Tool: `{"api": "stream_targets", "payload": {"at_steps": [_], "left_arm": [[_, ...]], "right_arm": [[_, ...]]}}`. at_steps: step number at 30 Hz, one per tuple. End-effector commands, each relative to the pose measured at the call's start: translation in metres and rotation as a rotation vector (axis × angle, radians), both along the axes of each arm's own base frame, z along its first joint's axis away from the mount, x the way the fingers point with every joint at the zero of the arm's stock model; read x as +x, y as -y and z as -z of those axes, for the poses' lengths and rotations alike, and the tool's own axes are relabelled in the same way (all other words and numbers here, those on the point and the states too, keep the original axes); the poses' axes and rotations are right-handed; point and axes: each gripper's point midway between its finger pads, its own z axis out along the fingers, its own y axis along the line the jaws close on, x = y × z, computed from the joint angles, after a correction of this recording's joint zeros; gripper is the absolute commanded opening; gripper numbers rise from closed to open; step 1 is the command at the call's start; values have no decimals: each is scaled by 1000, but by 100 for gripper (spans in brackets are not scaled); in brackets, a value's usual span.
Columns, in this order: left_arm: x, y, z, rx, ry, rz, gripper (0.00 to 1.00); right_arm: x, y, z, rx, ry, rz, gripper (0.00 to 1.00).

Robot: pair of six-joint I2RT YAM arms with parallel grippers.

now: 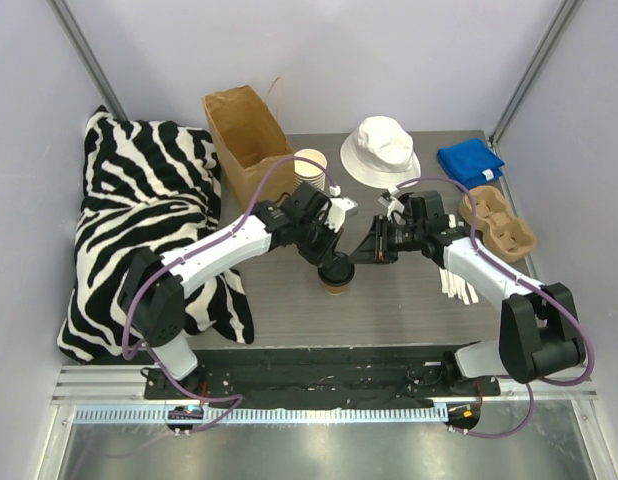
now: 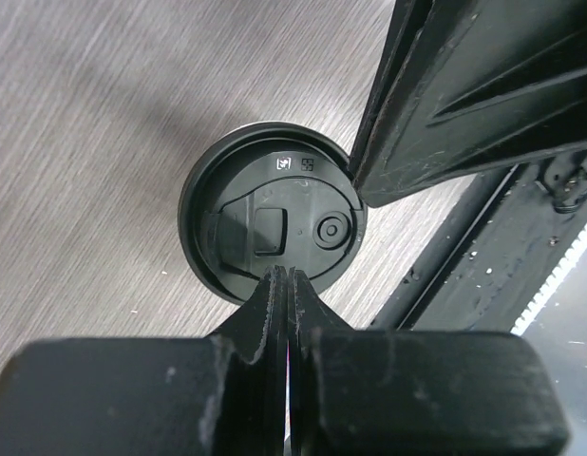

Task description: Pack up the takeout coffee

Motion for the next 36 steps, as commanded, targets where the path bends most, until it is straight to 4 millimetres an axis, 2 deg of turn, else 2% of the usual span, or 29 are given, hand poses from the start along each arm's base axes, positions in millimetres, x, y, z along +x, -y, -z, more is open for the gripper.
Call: {"api": "stream_targets", "payload": {"at_steps": [1,13,22,29,36], "left_arm": [[6,8,3,0,40,-13,0],[4,4,21,48,7,-30,0],[2,3,24,59,-1,-32,0],[4,2,25,67,1,-33,0],[2,-6,37,107,0,-32,0]], "right_arm": [[6,-7,-8,21,37,-8,20],[1,-12,-6,60,-24,-5,20],[0,-19,0,92,-68,-19,20],[1,-17,33,56,-139,-35,17],[1,-11,61,7,-204,-41,11]]}}
